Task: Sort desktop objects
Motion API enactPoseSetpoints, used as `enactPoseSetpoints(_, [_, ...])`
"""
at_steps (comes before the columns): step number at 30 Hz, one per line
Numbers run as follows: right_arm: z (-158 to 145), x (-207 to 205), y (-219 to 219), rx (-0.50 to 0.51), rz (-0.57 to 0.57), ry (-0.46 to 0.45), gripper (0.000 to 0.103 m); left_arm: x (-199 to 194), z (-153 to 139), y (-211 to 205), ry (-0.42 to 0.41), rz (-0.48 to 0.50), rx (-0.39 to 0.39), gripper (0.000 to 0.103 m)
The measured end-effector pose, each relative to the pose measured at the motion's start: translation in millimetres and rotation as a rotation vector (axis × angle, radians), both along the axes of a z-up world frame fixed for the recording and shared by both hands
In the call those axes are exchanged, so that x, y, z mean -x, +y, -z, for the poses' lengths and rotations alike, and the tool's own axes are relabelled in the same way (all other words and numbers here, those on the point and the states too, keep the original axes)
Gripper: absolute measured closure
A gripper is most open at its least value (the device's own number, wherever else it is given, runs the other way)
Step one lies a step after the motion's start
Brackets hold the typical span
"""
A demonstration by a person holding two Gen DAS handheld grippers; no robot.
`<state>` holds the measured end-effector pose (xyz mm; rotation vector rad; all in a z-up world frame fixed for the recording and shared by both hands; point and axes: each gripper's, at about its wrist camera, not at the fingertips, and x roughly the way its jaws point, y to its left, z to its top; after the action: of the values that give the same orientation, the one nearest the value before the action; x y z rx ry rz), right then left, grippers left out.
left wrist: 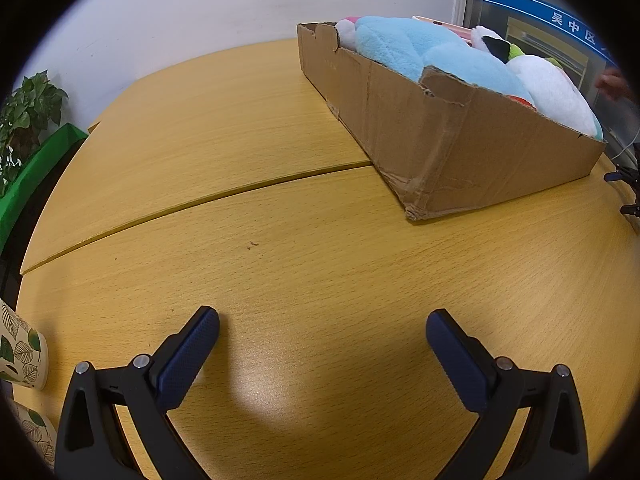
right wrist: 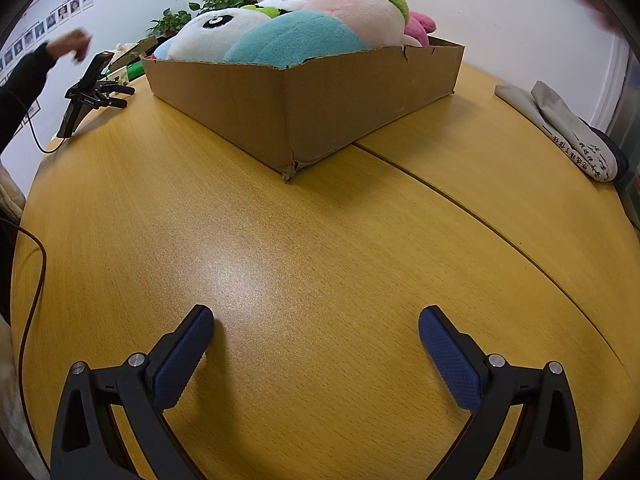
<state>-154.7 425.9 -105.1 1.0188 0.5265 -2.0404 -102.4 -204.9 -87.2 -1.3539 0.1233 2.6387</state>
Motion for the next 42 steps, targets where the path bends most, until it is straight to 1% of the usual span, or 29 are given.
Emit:
enactPoseSetpoints(1, [0.0, -0.1, -0.1, 0.000, 0.000, 0.000, 0.000, -6.4, -0.2, 3.2, 0.001, 0.001, 0.000, 0.000])
enactPoseSetpoints(4, [-0.1, -0.6, -0.8, 0.000, 0.001, 0.000, 0.000, -9.4, -0.2, 9.7, 0.002, 0.001, 0.001, 0.000])
enactPoseSetpoints(6, [-0.2, -1.0, -1.5, 0.000, 0.002, 0.000, 0.000, -19.2, -3.2, 2.8, 0.002, 0.001, 0.000, 0.000])
enactPoseSetpoints(32, [-0.6, -1.7, -1.5, 0.001, 0.002, 0.001, 0.000, -11.5, -3.2, -19.5, 0.001, -0.002, -0.003, 0.000])
enactPoseSetpoints(42, [-1.0, -1.8, -2.4, 0.001, 0.002, 0.000, 0.000, -9.3, -8.0, -30.6, 0.001, -0.004, -0.003, 0.000])
